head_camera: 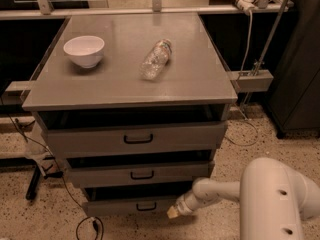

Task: Close bottom drawer

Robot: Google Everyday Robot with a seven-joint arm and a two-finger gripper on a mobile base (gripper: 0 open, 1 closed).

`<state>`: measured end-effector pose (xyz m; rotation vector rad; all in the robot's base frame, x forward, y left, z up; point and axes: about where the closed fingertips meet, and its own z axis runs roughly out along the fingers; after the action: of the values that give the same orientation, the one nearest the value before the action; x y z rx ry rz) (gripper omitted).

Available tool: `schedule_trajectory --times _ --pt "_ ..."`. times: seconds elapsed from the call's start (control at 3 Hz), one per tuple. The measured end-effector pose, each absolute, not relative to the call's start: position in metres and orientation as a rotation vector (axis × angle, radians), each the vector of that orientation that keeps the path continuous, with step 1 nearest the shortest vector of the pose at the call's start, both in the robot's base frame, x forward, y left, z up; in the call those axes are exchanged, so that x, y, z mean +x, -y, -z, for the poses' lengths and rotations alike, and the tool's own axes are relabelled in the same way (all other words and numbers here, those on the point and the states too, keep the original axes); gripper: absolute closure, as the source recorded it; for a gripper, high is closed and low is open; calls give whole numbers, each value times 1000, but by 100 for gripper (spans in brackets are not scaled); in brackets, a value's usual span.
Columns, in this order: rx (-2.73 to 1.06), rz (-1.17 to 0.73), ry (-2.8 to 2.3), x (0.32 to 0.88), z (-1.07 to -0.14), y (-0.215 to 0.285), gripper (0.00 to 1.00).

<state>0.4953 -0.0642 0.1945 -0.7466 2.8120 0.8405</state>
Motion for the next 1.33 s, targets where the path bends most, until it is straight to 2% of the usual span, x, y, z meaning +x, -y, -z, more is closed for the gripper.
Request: schedule_trajectory --times 0.33,0.67,1.33 --pt "-741 -780 -2796 530 -186 63 100" --pt "-734 -768 -2801 555 -181 61 94" --pt "-731 -764 -2796 559 -182 62 51"
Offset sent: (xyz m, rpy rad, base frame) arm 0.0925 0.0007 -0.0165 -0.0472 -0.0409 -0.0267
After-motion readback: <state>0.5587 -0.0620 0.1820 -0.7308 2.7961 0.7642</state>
